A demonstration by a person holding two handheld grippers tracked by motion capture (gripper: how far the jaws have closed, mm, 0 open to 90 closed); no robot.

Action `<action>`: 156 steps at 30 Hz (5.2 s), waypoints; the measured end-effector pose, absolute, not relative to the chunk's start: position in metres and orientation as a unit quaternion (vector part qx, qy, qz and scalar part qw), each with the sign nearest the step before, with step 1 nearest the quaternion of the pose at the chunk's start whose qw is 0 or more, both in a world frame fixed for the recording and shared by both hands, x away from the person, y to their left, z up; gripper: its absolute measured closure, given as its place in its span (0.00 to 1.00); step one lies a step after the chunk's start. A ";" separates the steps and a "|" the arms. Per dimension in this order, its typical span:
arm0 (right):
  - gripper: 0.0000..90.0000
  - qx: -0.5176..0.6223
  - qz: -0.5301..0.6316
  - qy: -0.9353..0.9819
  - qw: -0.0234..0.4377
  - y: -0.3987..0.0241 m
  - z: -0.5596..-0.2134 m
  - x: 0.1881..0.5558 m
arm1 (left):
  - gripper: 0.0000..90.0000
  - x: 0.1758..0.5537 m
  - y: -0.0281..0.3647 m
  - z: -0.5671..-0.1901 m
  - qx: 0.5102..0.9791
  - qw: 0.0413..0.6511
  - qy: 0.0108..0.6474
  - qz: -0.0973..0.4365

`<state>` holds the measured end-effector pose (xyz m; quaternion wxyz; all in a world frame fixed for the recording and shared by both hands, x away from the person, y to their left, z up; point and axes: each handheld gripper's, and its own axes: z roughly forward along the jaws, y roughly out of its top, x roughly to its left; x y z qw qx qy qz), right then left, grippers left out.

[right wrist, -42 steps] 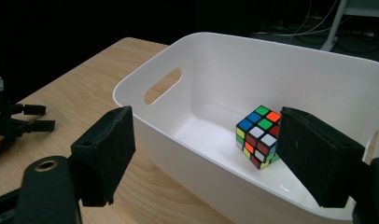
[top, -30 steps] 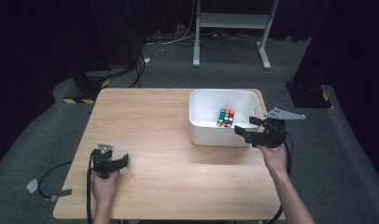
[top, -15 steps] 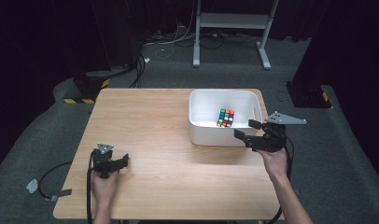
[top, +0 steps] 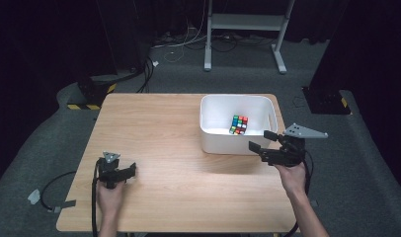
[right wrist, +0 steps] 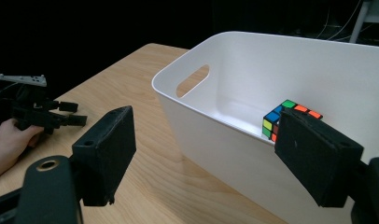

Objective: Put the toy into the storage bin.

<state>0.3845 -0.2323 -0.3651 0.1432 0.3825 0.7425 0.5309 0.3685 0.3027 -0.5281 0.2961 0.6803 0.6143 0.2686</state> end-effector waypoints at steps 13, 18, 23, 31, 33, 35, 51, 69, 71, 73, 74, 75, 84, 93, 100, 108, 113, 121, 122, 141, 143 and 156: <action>0.22 0.381 0.536 0.741 0.135 -0.233 -0.372 0.375 | 0.20 0.369 0.303 -0.528 0.680 0.296 0.614 0.269; 0.22 0.384 0.537 0.740 0.133 -0.235 -0.374 0.372 | 0.20 0.369 0.303 -0.528 0.680 0.296 0.614 0.269; 0.23 0.385 0.537 0.739 0.131 -0.236 -0.377 0.370 | 0.20 0.369 0.303 -0.528 0.680 0.296 0.614 0.269; 0.23 0.391 0.538 0.736 0.128 -0.238 -0.382 0.368 | 0.20 0.369 0.303 -0.528 0.680 0.296 0.614 0.269; 0.23 0.391 0.539 0.735 0.128 -0.239 -0.383 0.368 | 0.20 0.369 0.303 -0.528 0.680 0.296 0.614 0.269; 0.23 0.393 0.538 0.735 0.128 -0.239 -0.384 0.367 | 0.20 0.369 0.303 -0.528 0.680 0.296 0.614 0.269; 0.23 0.395 0.536 0.735 0.128 -0.238 -0.392 0.361 | 0.20 0.369 0.303 -0.528 0.680 0.296 0.614 0.269; 0.23 0.397 0.526 0.741 0.133 -0.232 -0.401 0.355 | 0.20 0.369 0.303 -0.528 0.680 0.296 0.614 0.269; 0.23 0.398 0.525 0.741 0.134 -0.232 -0.402 0.354 | 0.20 0.369 0.303 -0.528 0.680 0.296 0.614 0.269; 0.23 0.398 0.522 0.741 0.139 -0.232 -0.403 0.353 | 0.20 0.369 0.303 -0.528 0.680 0.296 0.614 0.269; 0.23 0.398 0.521 0.742 0.140 -0.232 -0.403 0.353 | 0.20 0.369 0.303 -0.528 0.680 0.296 0.614 0.269; 0.23 0.398 0.521 0.742 0.140 -0.232 -0.404 0.353 | 0.20 0.369 0.303 -0.528 0.680 0.296 0.614 0.269; 0.23 0.401 0.515 0.744 0.145 -0.229 -0.410 0.353 | 0.20 0.369 0.303 -0.528 0.681 0.296 0.614 0.269; 0.23 0.408 0.510 0.743 0.148 -0.229 -0.416 0.352 | 0.20 0.369 0.303 -0.528 0.680 0.296 0.614 0.269; 0.23 0.412 0.509 0.741 0.146 -0.230 -0.421 0.353 | 0.20 0.369 0.303 -0.528 0.680 0.296 0.614 0.269; 0.23 0.417 0.505 0.741 0.144 -0.230 -0.427 0.354 | 0.20 0.369 0.303 -0.528 0.680 0.296 0.614 0.269; 0.23 0.420 0.501 0.743 0.143 -0.230 -0.429 0.354 | 0.20 0.369 0.303 -0.528 0.680 0.296 0.614 0.269; 0.23 0.424 0.496 0.744 0.143 -0.232 -0.434 0.354 | 0.20 0.369 0.303 -0.528 0.680 0.296 0.614 0.269; 0.23 0.424 0.496 0.744 0.142 -0.232 -0.434 0.354 | 0.20 0.369 0.303 -0.528 0.680 0.296 0.614 0.269; 0.23 0.433 0.489 0.745 0.135 -0.229 -0.445 0.360 | 0.20 0.369 0.303 -0.528 0.680 0.296 0.614 0.269; 0.23 0.434 0.488 0.745 0.136 -0.229 -0.446 0.361 | 0.20 0.369 0.303 -0.528 0.680 0.296 0.614 0.269; 0.23 0.444 0.478 0.746 0.134 -0.229 -0.454 0.367 | 0.20 0.369 0.303 -0.528 0.680 0.296 0.614 0.269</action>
